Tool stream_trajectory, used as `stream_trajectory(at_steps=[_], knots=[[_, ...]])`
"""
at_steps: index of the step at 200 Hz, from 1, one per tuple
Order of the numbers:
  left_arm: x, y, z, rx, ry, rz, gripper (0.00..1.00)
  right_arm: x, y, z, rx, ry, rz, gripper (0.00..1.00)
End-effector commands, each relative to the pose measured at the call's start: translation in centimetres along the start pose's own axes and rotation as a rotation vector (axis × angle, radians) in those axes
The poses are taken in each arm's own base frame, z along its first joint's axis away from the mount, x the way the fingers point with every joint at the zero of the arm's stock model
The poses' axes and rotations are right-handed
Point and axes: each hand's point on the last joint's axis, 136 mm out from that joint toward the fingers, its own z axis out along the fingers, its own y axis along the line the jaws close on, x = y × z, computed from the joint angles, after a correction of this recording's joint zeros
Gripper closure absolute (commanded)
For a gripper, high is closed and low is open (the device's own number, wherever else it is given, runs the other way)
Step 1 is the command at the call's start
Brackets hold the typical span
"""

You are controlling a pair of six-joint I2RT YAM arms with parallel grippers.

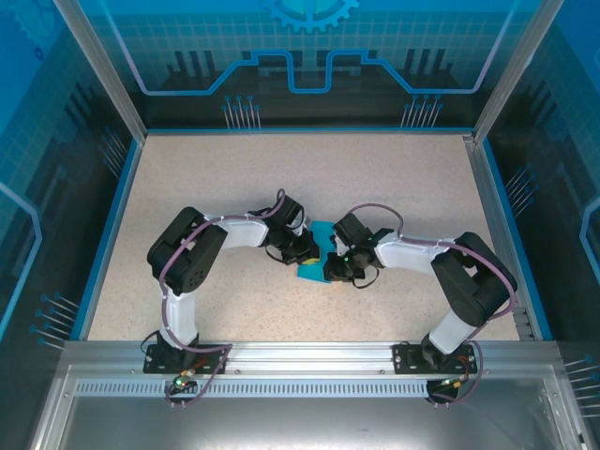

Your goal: Fold a paper plane with a square sheet of paper (pick it up from the middle)

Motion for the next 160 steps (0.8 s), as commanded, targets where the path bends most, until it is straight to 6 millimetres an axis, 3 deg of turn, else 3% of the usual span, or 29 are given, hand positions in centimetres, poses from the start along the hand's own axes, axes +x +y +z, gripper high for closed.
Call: stream_trajectory(at_steps=[1, 31, 71, 90, 160], knots=[[1.3, 3.0, 0.7, -0.101, 0.023, -0.055, 0.91, 1.9, -1.4, 0.7, 0.067, 0.063, 0.003, 0.84], [1.4, 2.9, 0.7, -0.100, 0.025, -0.053, 0.91, 2.3, -1.2, 0.6, 0.048, 0.074, 0.000, 0.84], [1.3, 3.0, 0.8, -0.099, 0.023, -0.055, 0.91, -0.3, 2.1, -1.9, -0.043, -0.034, -0.053, 0.84], [1.3, 2.9, 0.7, -0.098, 0.023, -0.053, 0.91, -1.0, 2.9, -1.7, -0.068, -0.046, -0.065, 0.84], [1.4, 3.0, 0.8, -0.099, 0.025, -0.056, 0.92, 0.0, 1.3, 1.0, -0.031, 0.025, -0.034, 0.86]])
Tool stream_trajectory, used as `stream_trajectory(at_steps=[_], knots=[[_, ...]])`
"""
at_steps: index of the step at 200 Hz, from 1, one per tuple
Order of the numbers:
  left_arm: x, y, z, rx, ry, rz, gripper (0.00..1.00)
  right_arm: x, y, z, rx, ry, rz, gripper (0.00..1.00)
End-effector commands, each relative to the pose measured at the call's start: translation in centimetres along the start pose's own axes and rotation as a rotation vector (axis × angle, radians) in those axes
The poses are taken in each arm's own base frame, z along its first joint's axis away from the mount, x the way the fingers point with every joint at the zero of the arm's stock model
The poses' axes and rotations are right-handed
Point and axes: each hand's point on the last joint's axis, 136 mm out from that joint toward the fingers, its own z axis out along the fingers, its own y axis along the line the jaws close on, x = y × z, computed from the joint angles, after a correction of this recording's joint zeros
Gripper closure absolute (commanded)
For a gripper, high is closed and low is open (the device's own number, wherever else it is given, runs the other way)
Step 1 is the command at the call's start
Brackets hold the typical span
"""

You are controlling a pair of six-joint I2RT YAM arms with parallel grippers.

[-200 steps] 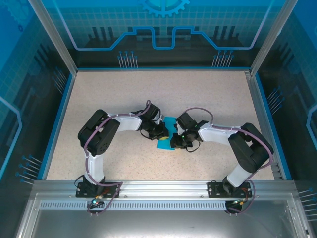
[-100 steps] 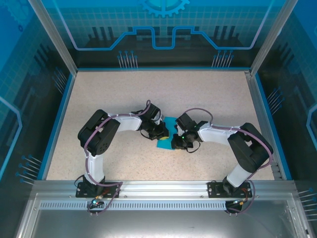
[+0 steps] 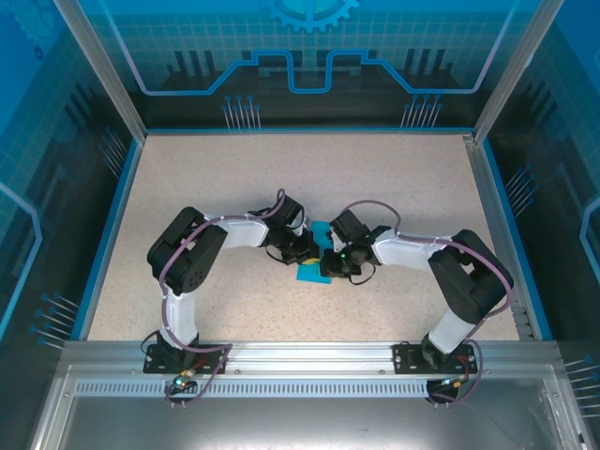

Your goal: Fold a paper plane with a square sheet of paper (pick it up from the middle)

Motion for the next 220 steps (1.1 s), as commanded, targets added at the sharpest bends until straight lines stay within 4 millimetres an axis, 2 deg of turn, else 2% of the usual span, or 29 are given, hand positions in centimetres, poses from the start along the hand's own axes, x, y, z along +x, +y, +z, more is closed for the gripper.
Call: stream_trajectory(at_steps=[1, 43, 99, 144, 161, 193, 220], knots=[[1.4, 3.0, 0.8, -0.098, 0.026, -0.057, 0.91, 1.2, 0.3, 0.7, -0.008, 0.042, -0.017, 0.86], [1.4, 3.2, 0.8, -0.106, 0.023, -0.061, 0.91, 3.2, -1.7, 0.8, 0.049, 0.084, -0.002, 0.86], [1.5, 3.6, 0.7, -0.123, 0.019, -0.064, 0.91, 6.2, -3.2, 0.7, 0.060, 0.140, 0.024, 0.86], [1.4, 3.7, 0.6, -0.132, 0.015, -0.061, 0.91, 7.7, -3.8, 0.0, 0.064, 0.149, 0.015, 0.86], [1.4, 3.7, 0.6, -0.130, 0.016, -0.063, 0.91, 7.0, -3.4, -0.9, 0.064, 0.112, 0.001, 0.86], [1.4, 3.3, 0.6, -0.119, 0.015, -0.059, 0.91, 3.3, -0.5, -2.9, 0.007, -0.035, -0.040, 0.86], [1.3, 3.0, 0.5, -0.107, 0.017, -0.054, 0.91, 1.3, 0.9, -2.5, -0.023, -0.072, -0.048, 0.86]])
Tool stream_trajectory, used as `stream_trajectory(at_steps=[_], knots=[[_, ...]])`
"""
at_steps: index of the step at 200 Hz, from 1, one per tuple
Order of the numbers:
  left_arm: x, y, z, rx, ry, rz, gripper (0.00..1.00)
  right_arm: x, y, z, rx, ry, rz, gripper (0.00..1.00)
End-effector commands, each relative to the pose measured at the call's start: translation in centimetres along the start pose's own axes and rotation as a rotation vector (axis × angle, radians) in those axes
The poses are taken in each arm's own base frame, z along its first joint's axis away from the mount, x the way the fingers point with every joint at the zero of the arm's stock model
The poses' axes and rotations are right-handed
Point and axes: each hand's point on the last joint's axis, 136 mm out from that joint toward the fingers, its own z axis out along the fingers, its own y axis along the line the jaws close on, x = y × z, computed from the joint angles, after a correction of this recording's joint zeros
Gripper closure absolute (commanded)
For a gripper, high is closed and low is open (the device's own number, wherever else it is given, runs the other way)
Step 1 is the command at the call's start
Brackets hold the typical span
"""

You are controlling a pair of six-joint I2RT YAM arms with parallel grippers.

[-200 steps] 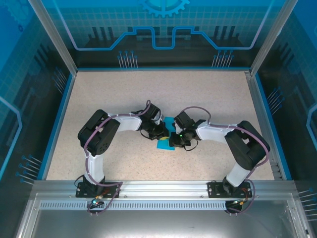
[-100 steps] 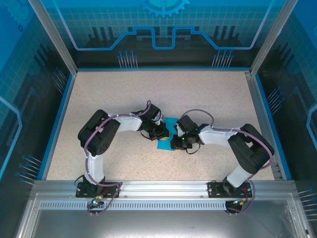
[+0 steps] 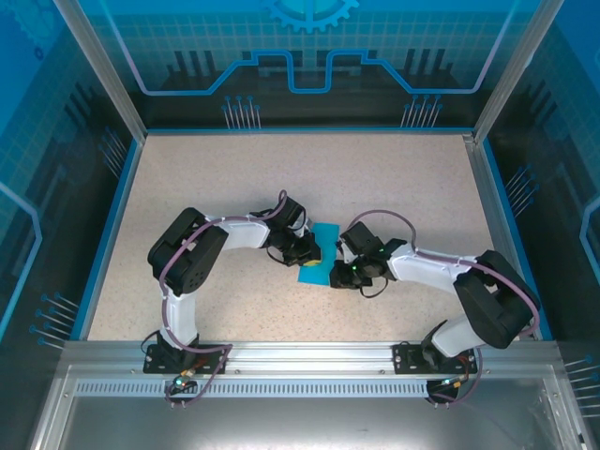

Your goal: Fold a paper plane with a square sheet of paper (pick it up from the middle)

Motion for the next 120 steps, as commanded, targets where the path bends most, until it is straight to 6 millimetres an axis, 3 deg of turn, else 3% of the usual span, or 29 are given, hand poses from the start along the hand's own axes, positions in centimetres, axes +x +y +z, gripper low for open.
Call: stream_trajectory(at_steps=[1, 51, 120], knots=[[1.0, 3.1, 0.3, -0.104, 0.009, -0.061, 0.91, -1.7, 1.8, 0.0, -0.023, -0.037, -0.021, 0.86], [1.0, 2.7, 0.3, -0.086, 0.014, -0.057, 0.91, -2.1, 1.3, 2.4, -0.002, 0.005, -0.009, 0.87], [-0.3, 2.3, -0.5, -0.075, -0.012, -0.024, 0.91, 1.8, -3.1, 3.7, 0.139, 0.131, 0.038, 0.88]])
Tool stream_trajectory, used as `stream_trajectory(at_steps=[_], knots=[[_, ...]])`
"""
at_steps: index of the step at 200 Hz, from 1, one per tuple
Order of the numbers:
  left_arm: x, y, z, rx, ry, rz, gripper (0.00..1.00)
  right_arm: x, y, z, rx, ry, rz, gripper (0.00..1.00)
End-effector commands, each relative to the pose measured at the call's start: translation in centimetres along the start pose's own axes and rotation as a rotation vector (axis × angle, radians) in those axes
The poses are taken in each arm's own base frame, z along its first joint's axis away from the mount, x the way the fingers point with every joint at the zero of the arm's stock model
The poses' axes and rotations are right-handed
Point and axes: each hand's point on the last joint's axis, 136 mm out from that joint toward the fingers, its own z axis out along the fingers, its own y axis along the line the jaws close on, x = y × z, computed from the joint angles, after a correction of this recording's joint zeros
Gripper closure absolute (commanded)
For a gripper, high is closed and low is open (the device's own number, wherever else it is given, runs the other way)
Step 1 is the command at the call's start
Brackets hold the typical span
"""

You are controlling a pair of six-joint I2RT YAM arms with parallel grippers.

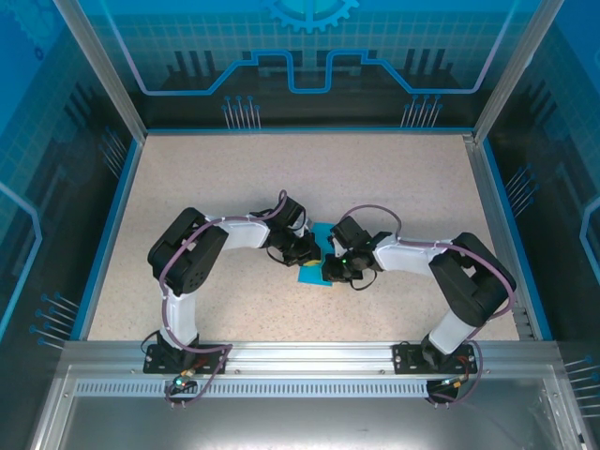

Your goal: Fold a paper plane with a square sheet of paper (pick it up from the middle)

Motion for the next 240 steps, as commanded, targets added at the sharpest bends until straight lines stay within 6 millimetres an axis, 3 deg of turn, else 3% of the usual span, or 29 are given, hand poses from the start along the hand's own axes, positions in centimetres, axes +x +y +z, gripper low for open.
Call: stream_trajectory(at_steps=[1, 34, 112, 144, 166, 201, 240], knots=[[-0.3, 2.3, -0.5, -0.076, -0.013, -0.026, 0.91, 3.6, -3.2, 1.1, 0.118, 0.114, 0.026, 0.88], [-1.7, 3.2, -1.4, -0.072, -0.037, -0.010, 0.91, 4.5, -4.5, 1.1, 0.167, 0.148, 0.046, 0.88], [-5.4, 5.5, -3.9, -0.120, -0.096, -0.027, 0.90, 4.8, -5.0, 1.5, 0.179, 0.165, 0.059, 0.88], [-6.9, 5.3, -5.2, -0.156, -0.118, -0.017, 0.90, 4.6, -4.7, 1.4, 0.172, 0.160, 0.056, 0.88], [-7.2, 3.2, -6.8, -0.131, -0.146, 0.014, 0.90, 4.2, -4.3, 1.3, 0.157, 0.152, 0.057, 0.88], [-5.7, 0.0, -9.7, -0.064, -0.202, 0.070, 0.88, 4.0, -3.7, 1.1, 0.132, 0.140, 0.059, 0.88], [-2.0, -1.9, -7.0, 0.017, -0.137, 0.099, 0.88, 3.8, -3.2, 1.0, 0.105, 0.128, 0.073, 0.88]])
